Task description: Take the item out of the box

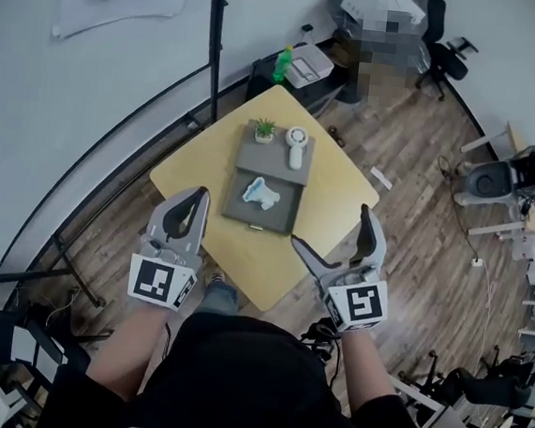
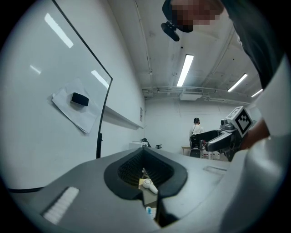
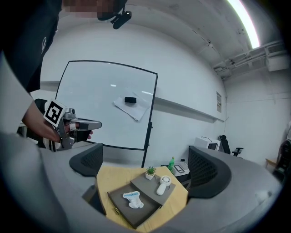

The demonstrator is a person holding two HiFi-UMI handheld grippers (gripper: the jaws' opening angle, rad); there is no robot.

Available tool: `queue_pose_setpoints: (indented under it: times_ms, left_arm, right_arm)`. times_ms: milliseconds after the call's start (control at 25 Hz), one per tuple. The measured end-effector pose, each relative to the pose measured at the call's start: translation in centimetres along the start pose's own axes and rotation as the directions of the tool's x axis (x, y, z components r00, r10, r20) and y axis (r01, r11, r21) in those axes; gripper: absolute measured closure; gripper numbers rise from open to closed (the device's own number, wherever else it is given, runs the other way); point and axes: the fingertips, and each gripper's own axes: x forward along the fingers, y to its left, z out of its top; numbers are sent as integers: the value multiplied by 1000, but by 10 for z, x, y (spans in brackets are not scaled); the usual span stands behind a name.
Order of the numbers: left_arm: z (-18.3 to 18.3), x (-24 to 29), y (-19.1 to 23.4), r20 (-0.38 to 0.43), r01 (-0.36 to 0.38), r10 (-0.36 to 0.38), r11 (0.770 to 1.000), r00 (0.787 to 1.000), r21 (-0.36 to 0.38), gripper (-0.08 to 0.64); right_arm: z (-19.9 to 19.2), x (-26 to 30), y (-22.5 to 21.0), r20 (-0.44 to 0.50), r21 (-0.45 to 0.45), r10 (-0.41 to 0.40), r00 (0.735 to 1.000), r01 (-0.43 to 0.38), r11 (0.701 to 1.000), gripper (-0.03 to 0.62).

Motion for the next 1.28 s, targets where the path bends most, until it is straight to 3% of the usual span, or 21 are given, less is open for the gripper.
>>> queue_pose_setpoints:
  times_ms: [280,520,720,920,1080,1200,1280]
  left_arm:
    - [2,26,19,3,14,-14,1000,1000,-1,560]
    - [-5,33,14,-10,-31,31,999,999,8,560]
    - [-9,38,6,-22,-77,77,997,997,12,560]
    - [-20,43,5,-36,-102,102,995,994,7,560]
    - [-43,48,6,-107,-107,106,994,989,-8,560]
    - [-51,49,10,-113,-114,112,993,987,-13,560]
    - [-59,48,12,-124,-120,116,993,985,-24,560]
  right_arm:
    - [1,40,-5,-43,-18,41,998,-42,999,-4]
    - [-7,62,-6,-85,-40,140,986,-144,989,0]
    - [-21,82,-8,-155,-51,242,958,-253,966,2]
    - [-48,109,-7,-273,-65,332,903,-362,930,8]
    - [-76,135,-2,-375,-71,366,852,-420,905,34]
    - [-103,152,7,-460,-60,391,797,-467,882,38]
    - [-125,162,15,-527,-33,412,744,-502,864,38]
